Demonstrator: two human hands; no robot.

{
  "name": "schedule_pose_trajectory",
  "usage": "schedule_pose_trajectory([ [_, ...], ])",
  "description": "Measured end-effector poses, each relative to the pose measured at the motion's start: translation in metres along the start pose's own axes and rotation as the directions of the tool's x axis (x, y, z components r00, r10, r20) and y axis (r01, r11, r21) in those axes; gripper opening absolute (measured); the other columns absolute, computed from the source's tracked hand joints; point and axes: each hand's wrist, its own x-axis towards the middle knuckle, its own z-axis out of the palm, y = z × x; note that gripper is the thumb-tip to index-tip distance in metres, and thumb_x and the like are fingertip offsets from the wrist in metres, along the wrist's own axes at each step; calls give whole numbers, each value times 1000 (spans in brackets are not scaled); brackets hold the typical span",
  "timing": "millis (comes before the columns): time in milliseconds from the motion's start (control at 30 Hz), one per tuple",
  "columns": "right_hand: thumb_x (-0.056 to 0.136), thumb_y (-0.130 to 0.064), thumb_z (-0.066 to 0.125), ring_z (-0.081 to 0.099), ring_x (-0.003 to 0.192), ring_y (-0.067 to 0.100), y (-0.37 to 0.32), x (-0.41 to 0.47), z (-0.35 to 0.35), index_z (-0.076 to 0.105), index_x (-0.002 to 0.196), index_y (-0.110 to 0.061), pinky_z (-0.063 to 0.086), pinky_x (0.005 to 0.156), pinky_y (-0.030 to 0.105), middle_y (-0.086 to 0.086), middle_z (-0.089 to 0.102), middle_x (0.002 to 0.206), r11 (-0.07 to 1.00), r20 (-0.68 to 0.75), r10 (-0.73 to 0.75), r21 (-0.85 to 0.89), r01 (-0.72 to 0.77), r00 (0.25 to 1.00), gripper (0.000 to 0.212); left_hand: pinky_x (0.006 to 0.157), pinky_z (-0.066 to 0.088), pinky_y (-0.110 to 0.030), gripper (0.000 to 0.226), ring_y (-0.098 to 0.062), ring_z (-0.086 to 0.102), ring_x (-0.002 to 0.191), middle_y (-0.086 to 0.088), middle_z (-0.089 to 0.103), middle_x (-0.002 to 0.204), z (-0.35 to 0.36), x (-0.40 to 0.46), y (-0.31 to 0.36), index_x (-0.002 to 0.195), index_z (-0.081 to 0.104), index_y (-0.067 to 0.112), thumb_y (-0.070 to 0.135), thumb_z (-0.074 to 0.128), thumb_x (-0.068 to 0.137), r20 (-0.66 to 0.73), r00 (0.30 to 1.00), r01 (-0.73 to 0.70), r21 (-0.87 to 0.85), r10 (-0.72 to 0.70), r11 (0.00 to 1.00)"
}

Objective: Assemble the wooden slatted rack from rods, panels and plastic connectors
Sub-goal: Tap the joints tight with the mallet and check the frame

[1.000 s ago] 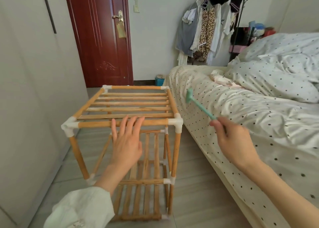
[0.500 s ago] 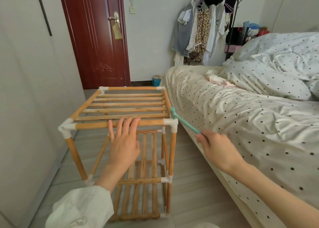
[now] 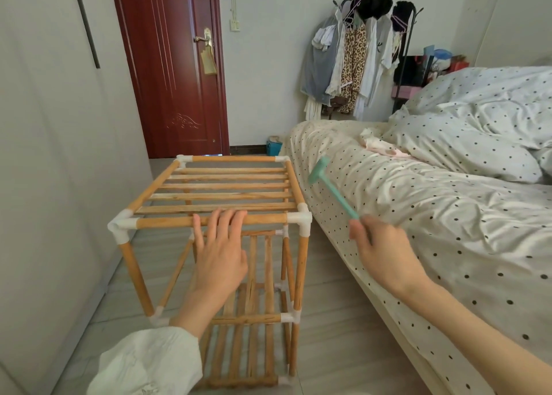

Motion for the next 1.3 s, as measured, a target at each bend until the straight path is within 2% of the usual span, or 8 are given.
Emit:
schedule_pose_trajectory([
  [67, 98, -30, 42, 58, 64, 33, 1, -1, -2, 61, 79, -8, 47, 62, 37, 6, 58, 63, 996, 131, 11, -93, 1, 991, 34, 115, 2, -56, 76, -27, 31, 136, -4, 46, 136, -1, -1, 0, 136, 41, 17, 3, 69, 66, 13, 1000, -2, 1, 2, 1000],
  [200, 99, -23, 41, 42, 42, 9, -12, 19, -22, 57, 79, -7, 35, 43, 21, -5, 44, 51, 993, -214, -59, 91, 80, 975, 30, 114, 2, -57, 72, -28, 32, 136, -6, 47, 135, -3, 0, 1, 135, 42, 15, 2, 66, 69, 24, 1000, 5, -14, -5, 1000],
  [333, 99, -32, 38, 58, 71, 34, 7, -8, 6, 53, 76, -13, 48, 65, 38, 6, 58, 68, 985, 187, 66, -168, -34, 980, 33, 114, 3, -58, 71, -28, 33, 135, -5, 47, 134, -3, -2, -2, 134, 43, 15, 1, 66, 68, 32, 999, -15, -16, 16, 1000],
  [467, 99, -25, 39, 41, 47, 22, -1, 8, -5, 51, 77, -7, 30, 48, 35, -2, 43, 51, 996, -222, -17, 85, 36, 975, 31, 114, 1, -57, 69, -28, 33, 135, -5, 46, 134, -4, 0, -1, 134, 43, 15, 1, 64, 69, 36, 999, -11, -26, 12, 1000],
  [633, 100, -35, 35, 57, 76, 34, 2, -7, 16, 46, 75, -19, 40, 62, 36, 3, 52, 68, 976, 221, 79, -215, -31, 972, 31, 115, -5, -54, 63, -28, 30, 136, -7, 46, 134, -8, 0, -3, 133, 46, 14, 1, 60, 73, 42, 999, 11, -65, -8, 998],
  [900, 99, -30, 38, 51, 67, 34, -7, 10, 10, 60, 85, -6, 46, 66, 41, 2, 48, 59, 998, 98, 13, -69, -6, 995, 36, 111, -21, -36, 35, -23, 22, 137, 0, 44, 119, -15, 4, -44, 103, 54, 12, 16, 37, 73, -4, 985, 162, -357, -175, 920],
  [1167, 99, -29, 41, 48, 63, 26, -14, 13, 38, 65, 85, -10, 44, 65, 36, -3, 46, 56, 999, 227, 31, -34, -24, 974, 33, 96, 36, -39, 22, -30, 51, 107, -11, 57, 103, -71, 49, -131, 78, 61, 10, 12, 45, 94, 371, 771, 626, -287, -518, 726],
  [1300, 99, -30, 38, 51, 64, 29, -21, 30, 53, 64, 90, -6, 46, 65, 37, 5, 54, 65, 999, 209, 49, -3, -50, 977, 36, 77, 43, -34, 25, -19, 54, 87, -8, 60, 105, -73, 67, -77, 91, 58, 16, 28, 37, 99, 457, 819, 447, -132, -345, 885],
])
